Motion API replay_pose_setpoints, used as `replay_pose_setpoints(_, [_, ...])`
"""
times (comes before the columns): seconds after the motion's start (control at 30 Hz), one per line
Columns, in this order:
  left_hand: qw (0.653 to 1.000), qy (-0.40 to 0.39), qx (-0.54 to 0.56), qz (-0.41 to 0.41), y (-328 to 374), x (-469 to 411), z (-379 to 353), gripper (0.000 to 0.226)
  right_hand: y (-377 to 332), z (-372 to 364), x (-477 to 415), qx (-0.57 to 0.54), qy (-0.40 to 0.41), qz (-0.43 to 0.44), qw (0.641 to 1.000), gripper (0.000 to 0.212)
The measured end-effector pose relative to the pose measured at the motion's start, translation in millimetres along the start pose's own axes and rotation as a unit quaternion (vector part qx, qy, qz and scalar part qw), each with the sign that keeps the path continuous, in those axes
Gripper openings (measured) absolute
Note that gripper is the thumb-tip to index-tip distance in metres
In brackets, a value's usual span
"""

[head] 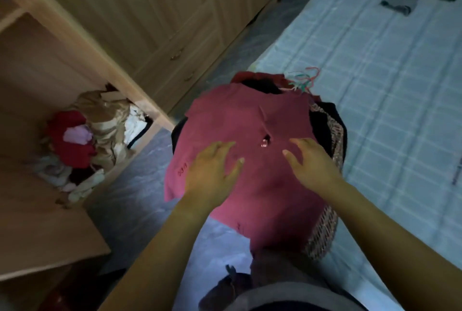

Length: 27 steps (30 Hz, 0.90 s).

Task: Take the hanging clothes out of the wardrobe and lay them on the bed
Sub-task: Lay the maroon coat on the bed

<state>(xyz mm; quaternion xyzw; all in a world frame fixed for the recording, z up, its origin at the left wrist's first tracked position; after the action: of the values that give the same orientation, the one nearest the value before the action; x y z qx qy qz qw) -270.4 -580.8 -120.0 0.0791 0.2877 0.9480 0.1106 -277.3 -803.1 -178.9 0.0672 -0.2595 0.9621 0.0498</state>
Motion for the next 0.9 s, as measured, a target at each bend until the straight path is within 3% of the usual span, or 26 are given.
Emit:
replay_pose_setpoints(0.17, [0.996,-0.067,-0.022,-0.055,-19.5,-91.7,3.0,0.065,12.8,-8.9,-72.6,0.008,-0.001,-0.060,0.998,0.047])
replay_pose_setpoints(0.37, [0.966,-0.187,-0.069,-0.166,-40.3,-219.2,-38.4,0.066,60.1,-41.6,-114.8,0.035,-0.043,-0.209,0.976,0.051])
replay_pose_setpoints(0.5, [0.928,-0.264,-0.107,-0.241,-50.3,-298.0,-86.4,0.061,89.6,-64.5,-120.5,0.023,-0.027,-0.325,0.945,0.053])
replay_pose_setpoints(0.63, [0.897,-0.307,-0.178,-0.262,-72.5,-350.9,-129.7,0.049,100.0,-91.5,-118.1,-0.008,-0.037,-0.444,0.895,0.052])
replay_pose_setpoints(0.73, [0.892,-0.337,-0.198,-0.225,-88.8,-369.9,-145.3,0.050,95.9,-99.5,-119.4,-0.035,-0.001,-0.476,0.879,0.045])
replay_pose_setpoints(0.9, [0.898,-0.320,-0.175,-0.245,-84.5,-374.1,-141.1,0.039,73.7,-90.0,-110.1,-0.108,0.084,-0.461,0.877,0.033])
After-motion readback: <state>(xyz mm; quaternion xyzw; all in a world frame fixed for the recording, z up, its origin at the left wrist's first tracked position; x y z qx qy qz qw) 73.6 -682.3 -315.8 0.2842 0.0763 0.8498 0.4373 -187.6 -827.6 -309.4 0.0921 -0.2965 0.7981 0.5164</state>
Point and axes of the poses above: each hand's wrist, its own x-axis away from the middle knuckle, its own z-axis out of the back of the hand, y = z × x, the point moved 4 cm from there along -x, towards the middle knuckle, and after that the axes turned 10 degrees about x, right-handed, at the moved point
